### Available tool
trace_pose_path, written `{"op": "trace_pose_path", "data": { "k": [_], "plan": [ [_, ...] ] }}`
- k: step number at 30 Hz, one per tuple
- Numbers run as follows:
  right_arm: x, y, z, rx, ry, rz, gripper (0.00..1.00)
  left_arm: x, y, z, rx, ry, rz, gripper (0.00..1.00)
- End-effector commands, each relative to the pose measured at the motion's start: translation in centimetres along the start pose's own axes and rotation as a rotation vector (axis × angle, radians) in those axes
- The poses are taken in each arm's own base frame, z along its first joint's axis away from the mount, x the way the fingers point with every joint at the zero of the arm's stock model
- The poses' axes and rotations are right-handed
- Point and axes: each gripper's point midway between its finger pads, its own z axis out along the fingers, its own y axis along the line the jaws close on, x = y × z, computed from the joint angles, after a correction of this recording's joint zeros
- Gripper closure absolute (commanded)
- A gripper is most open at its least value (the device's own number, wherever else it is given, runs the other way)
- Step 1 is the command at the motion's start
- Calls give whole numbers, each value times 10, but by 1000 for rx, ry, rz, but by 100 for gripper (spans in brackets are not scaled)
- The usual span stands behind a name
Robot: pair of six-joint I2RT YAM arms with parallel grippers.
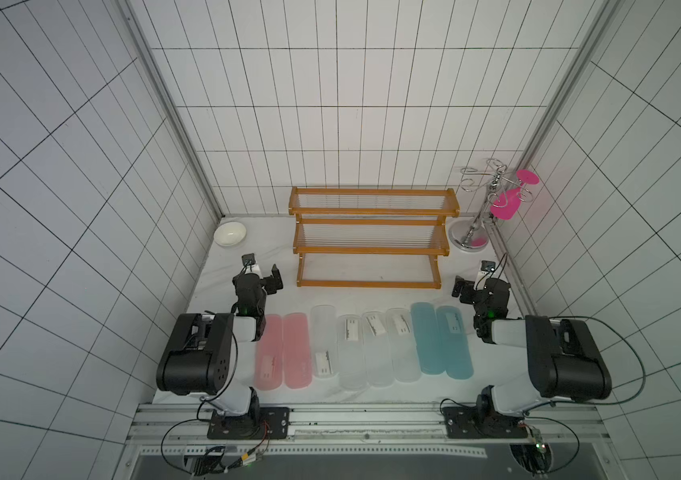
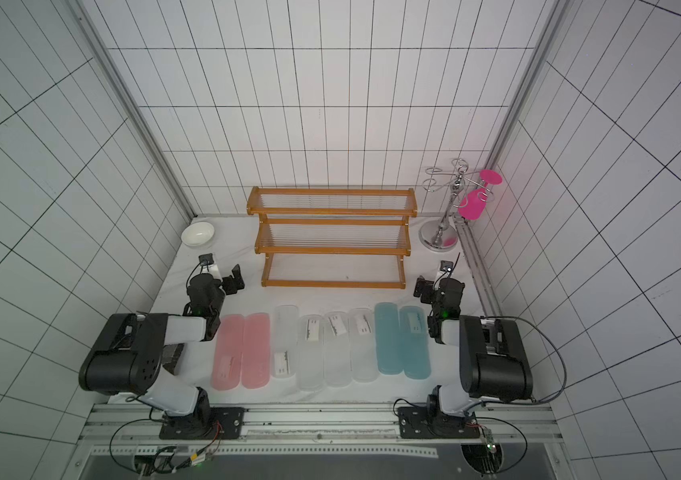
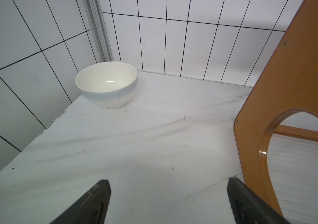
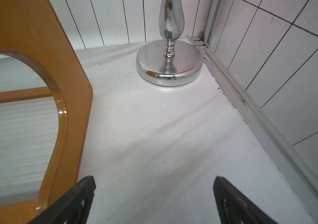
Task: Place the pencil cases on the shelf according to color
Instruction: Pick up the pencil case from the center of the board.
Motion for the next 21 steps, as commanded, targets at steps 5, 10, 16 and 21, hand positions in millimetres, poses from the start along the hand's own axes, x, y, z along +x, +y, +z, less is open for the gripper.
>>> {"op": "trace_pose_path", "data": {
  "k": [5, 10, 16, 21],
  "plan": [
    [-13, -2, 5, 2, -24, -2, 1, -7, 0, 0, 1, -11, -6, 2],
    [-13, -3, 6, 3, -23, -2, 1, -6, 0, 0, 2, -9, -5, 2],
    [-13, -3, 6, 3, -23, 0, 1, -6, 0, 0, 3, -9, -6, 2],
    [-13, -2, 6, 2, -24, -2, 1, -7, 0, -1, 6, -14, -8, 2]
  ]
}}
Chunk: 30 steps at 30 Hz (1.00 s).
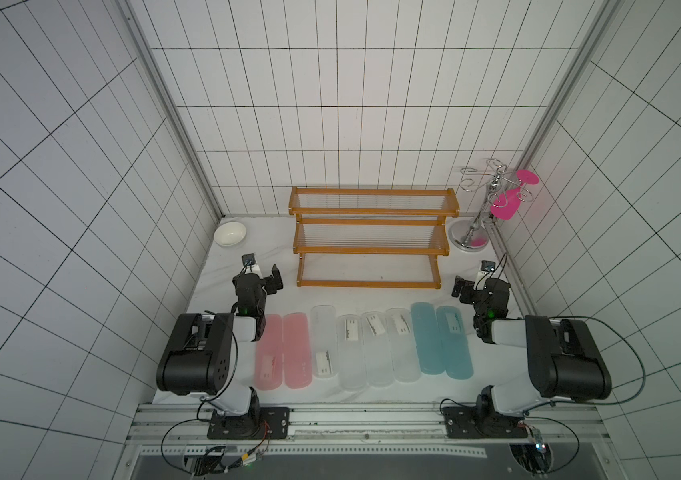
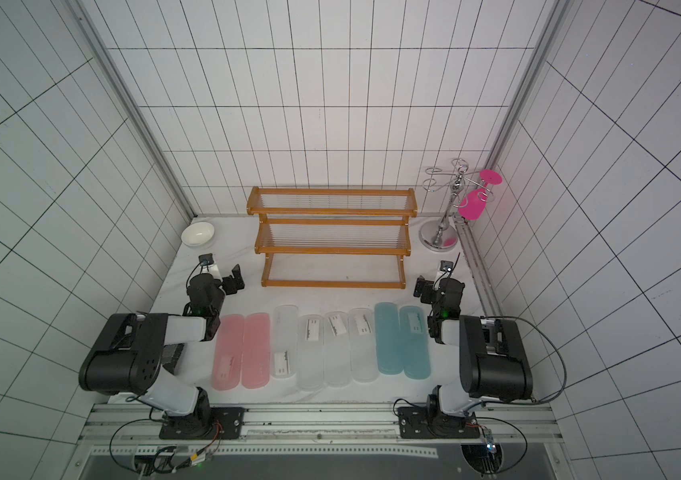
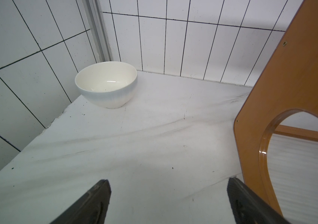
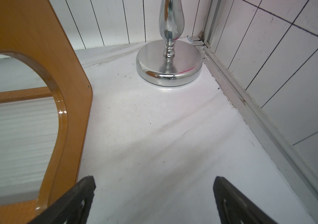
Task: Place the pencil cases on the shelf according to color
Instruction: Pick up the pencil case from the center of the board.
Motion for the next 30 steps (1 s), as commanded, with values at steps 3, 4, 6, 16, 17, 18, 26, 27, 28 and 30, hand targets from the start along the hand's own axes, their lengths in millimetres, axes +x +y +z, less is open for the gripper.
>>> {"op": "trace_pose_path", "data": {
  "k": [3, 4, 6, 16, 17, 18, 26, 27, 28, 30],
  "plan": [
    [-19, 0, 4, -7, -25, -10, 1, -21, -11, -8, 39, -67, 35, 3],
    [-23, 0, 1, 2, -10, -15, 1, -26, -11, -11, -9, -62, 52, 2],
    [-33, -10, -5, 66, 36, 18, 1, -34, -11, -17, -102, -24, 81, 2],
    [-46, -28, -77, 191, 203, 302, 1, -91, -19, -62, -246, 79, -83, 2],
    [-45, -22, -82, 160, 230, 321, 1, -95, -23, -67, -212, 83, -117, 1],
    [-42, -16, -89, 134, 265, 345, 1, -98, -26, -73, -172, 87, -158, 2],
    [-19, 16, -147, 50, 459, 399, 1, -108, -52, -119, 52, 226, -305, 2],
    [-15, 19, -155, 50, 479, 386, 1, -106, -57, -123, 77, 253, -314, 2],
    [-12, 22, -163, 51, 495, 368, 1, -105, -63, -127, 103, 280, -318, 2],
    [-4, 26, -178, 72, 538, 330, 1, -101, -68, -136, 126, 324, -318, 2]
  ]
}}
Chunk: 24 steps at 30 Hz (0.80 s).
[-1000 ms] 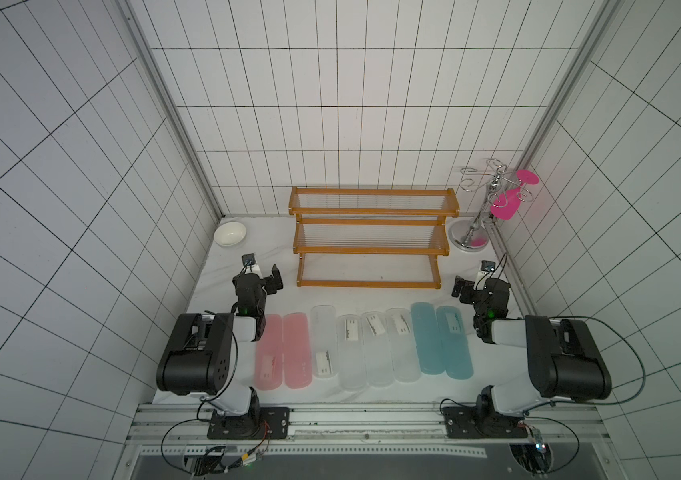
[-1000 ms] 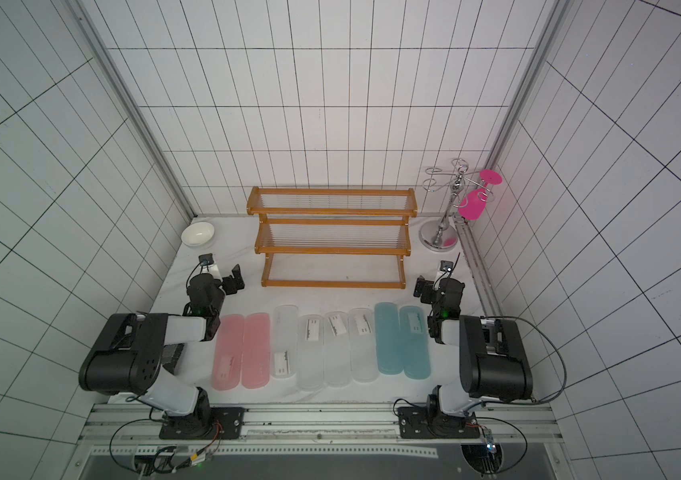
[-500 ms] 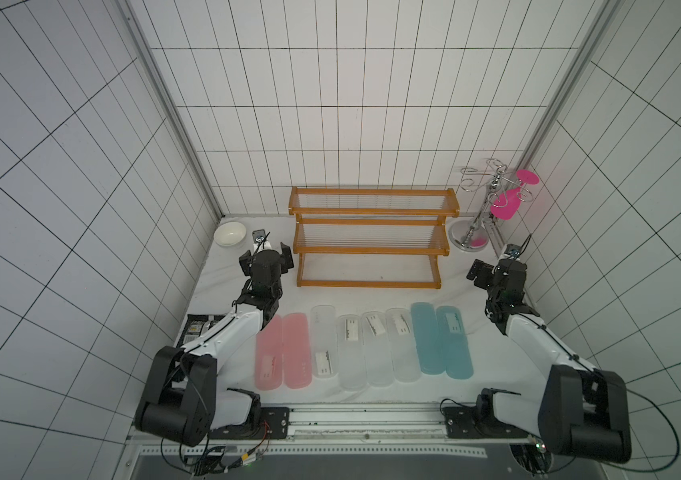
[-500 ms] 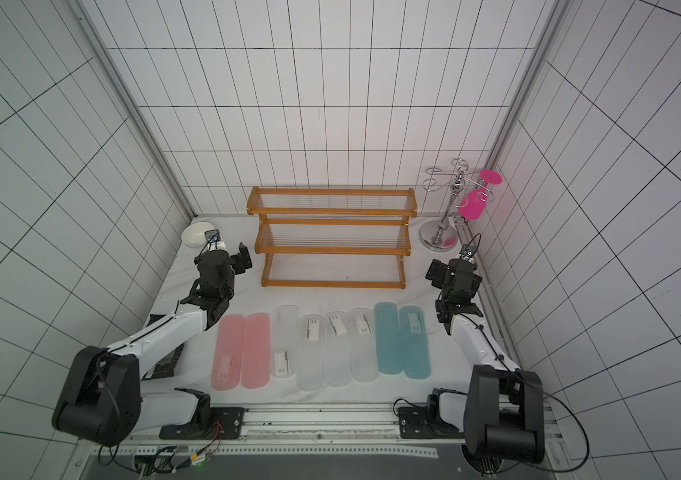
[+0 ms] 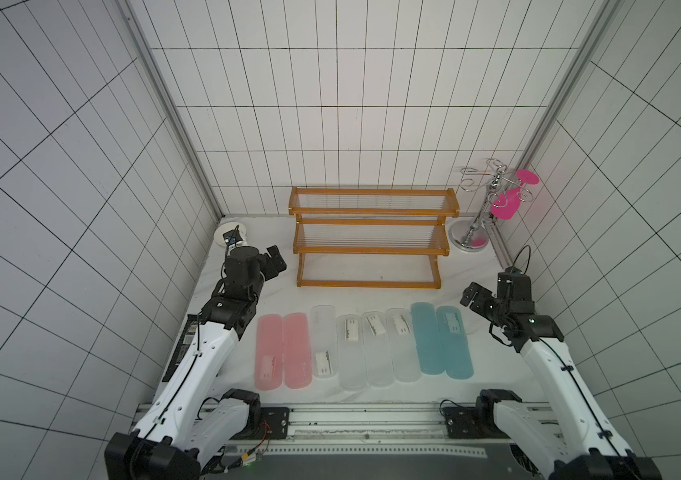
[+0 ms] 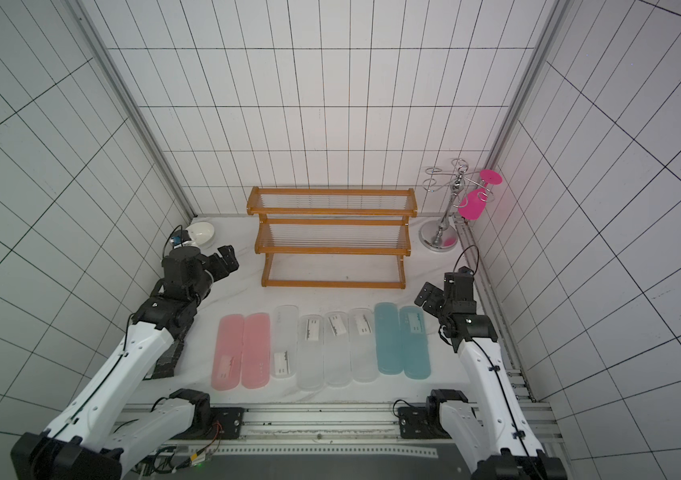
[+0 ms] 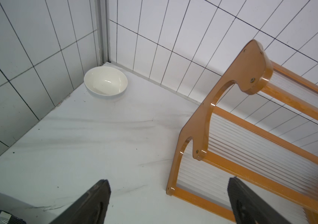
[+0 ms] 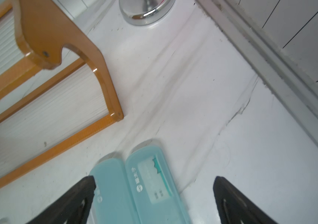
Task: Place the pencil cases on the shelf according to color
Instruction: Pick up the pencil case from the center of the board.
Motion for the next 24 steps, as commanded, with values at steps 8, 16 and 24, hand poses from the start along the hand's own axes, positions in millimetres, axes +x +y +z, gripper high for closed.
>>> {"op": "trace_pose_path", "data": {
  "k": [8, 16, 24],
  "plan": [
    [71, -1, -40, 98, 189, -65, 1, 47, -23, -38, 168, 236, -72, 2],
    [109, -17, -23, 223, 298, -72, 1, 63, -36, -52, 241, 289, -76, 2],
    [132, -13, -3, 195, 391, -86, 1, 64, -48, -65, 314, 309, -90, 2]
  ]
}}
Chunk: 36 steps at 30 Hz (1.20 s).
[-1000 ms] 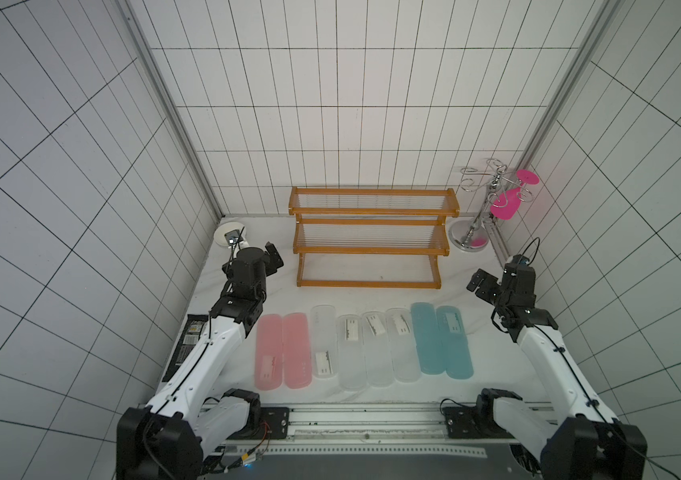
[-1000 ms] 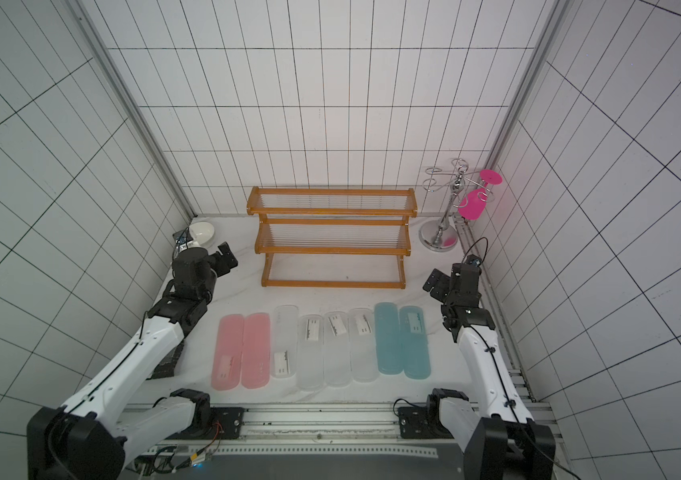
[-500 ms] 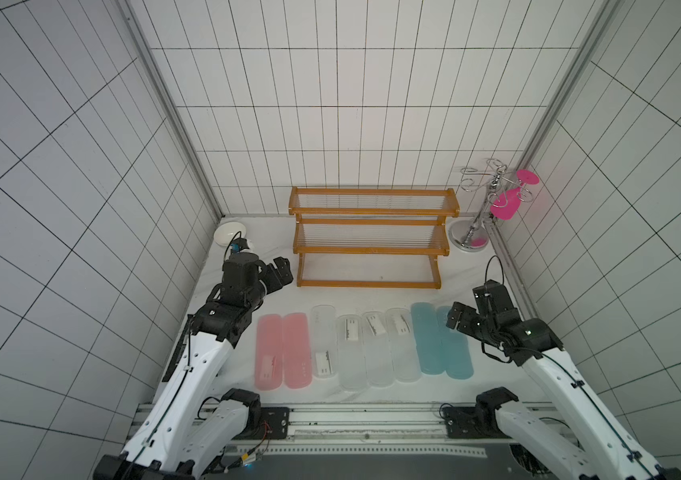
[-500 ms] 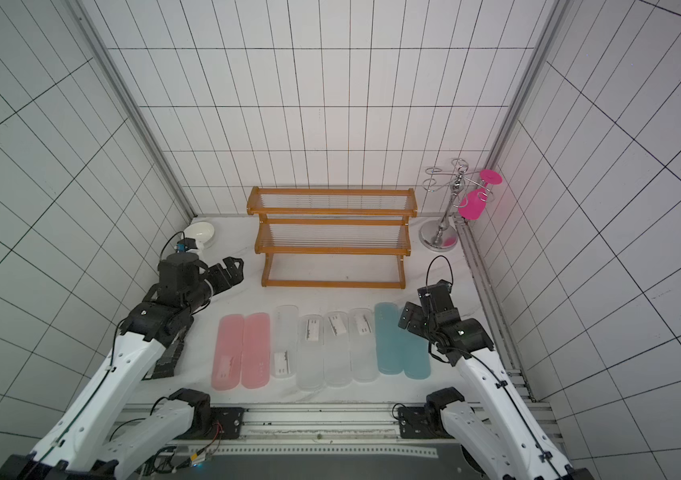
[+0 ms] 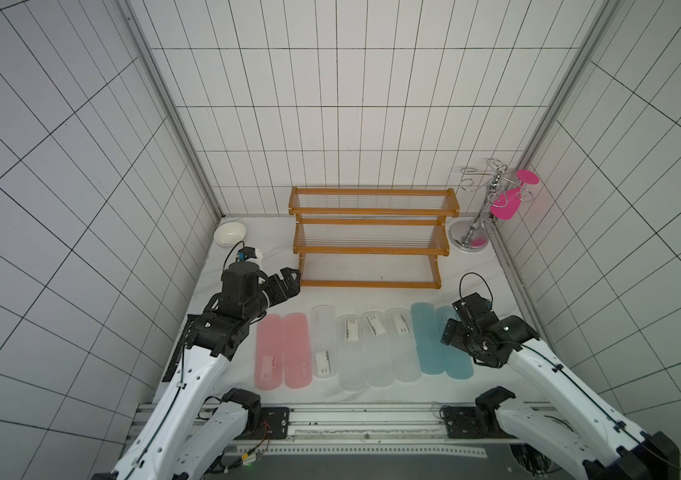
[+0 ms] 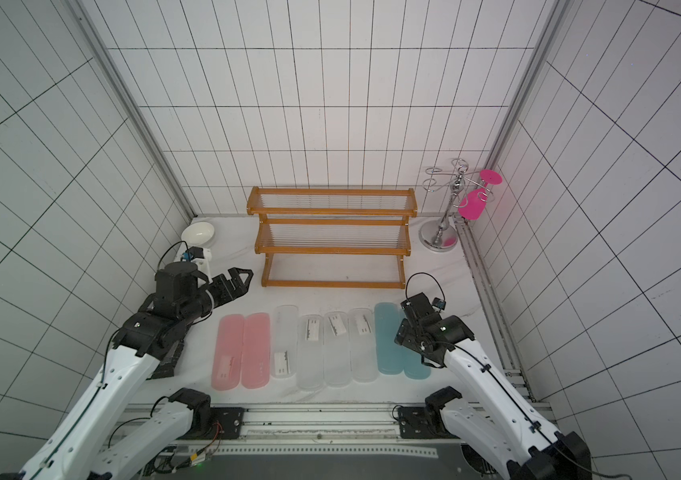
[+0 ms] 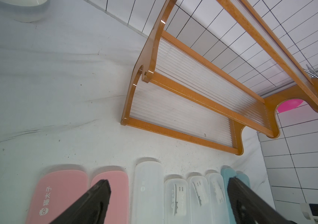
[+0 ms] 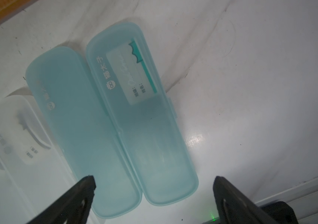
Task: Place the pencil cases on the shelf according to color
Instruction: Pick up the pencil case from the center of the board.
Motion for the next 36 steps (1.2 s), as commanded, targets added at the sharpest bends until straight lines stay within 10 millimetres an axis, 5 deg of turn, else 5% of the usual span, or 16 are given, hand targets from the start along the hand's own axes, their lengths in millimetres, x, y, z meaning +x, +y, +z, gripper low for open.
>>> {"op": "trace_pose_path", "data": {
  "k": [1, 16, 30, 36],
  "plan": [
    [11, 4, 15, 2, 71, -18, 1, 6, -7, -4, 37, 25, -7, 2],
    [5, -2, 43, 11, 195, 33, 1, 12, -15, -2, 63, 52, -20, 2],
    [-22, -18, 59, 42, 231, 99, 1, 22, -20, 5, 76, 84, -23, 2],
    [-45, -27, 49, 31, 180, 137, 1, 24, -22, 5, 82, 88, -23, 2]
  ]
}}
